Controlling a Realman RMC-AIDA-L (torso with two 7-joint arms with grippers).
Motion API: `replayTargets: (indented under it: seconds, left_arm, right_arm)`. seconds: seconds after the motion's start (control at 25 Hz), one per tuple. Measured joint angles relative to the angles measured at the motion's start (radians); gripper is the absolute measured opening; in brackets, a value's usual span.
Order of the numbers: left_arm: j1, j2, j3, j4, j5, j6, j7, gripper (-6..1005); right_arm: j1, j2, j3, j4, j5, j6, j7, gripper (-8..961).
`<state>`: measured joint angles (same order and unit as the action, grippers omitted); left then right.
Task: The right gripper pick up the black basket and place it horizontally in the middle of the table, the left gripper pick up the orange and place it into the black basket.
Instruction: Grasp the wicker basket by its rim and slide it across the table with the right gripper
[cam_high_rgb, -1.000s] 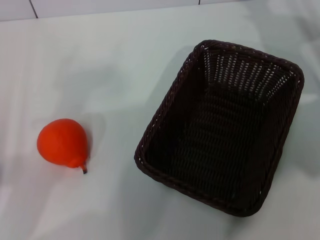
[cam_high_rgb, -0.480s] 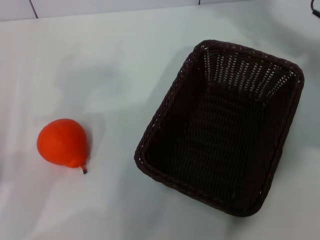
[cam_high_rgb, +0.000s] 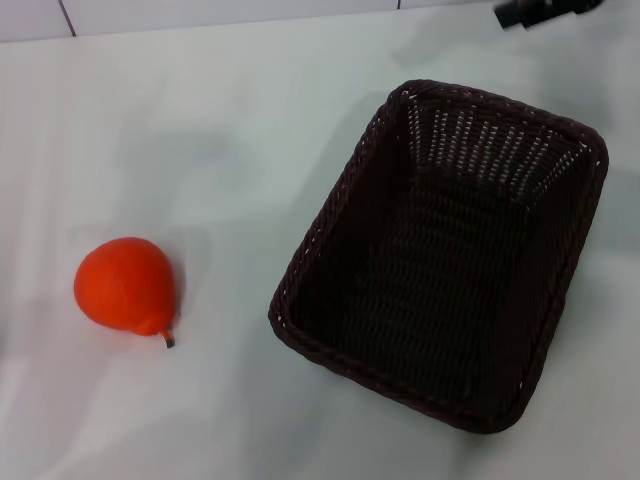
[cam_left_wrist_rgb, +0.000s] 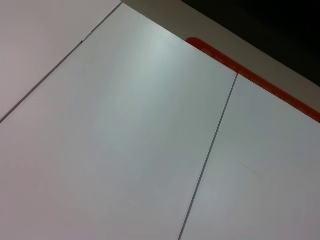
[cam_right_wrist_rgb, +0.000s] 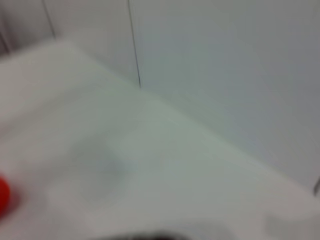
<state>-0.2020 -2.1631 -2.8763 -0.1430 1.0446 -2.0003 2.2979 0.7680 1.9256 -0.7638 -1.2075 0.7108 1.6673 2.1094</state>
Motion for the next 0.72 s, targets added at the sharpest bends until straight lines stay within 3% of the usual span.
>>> replayTargets:
  seconds: [0.28,0.72]
  left_arm:
    - [-0.002,-0.001,0.0,0.005,0.0,0.001,0.001,860]
    - [-0.005,-0.001,0.001,0.007,0.0,-0.001,0.0,859]
  right_arm:
    - [0.05,0.031,-0.038,-0.02,-0.226,0.068,0.018,701]
    - [0.044,0.109,-0.138,0.111,-0.33,-0.133,-0.021,689]
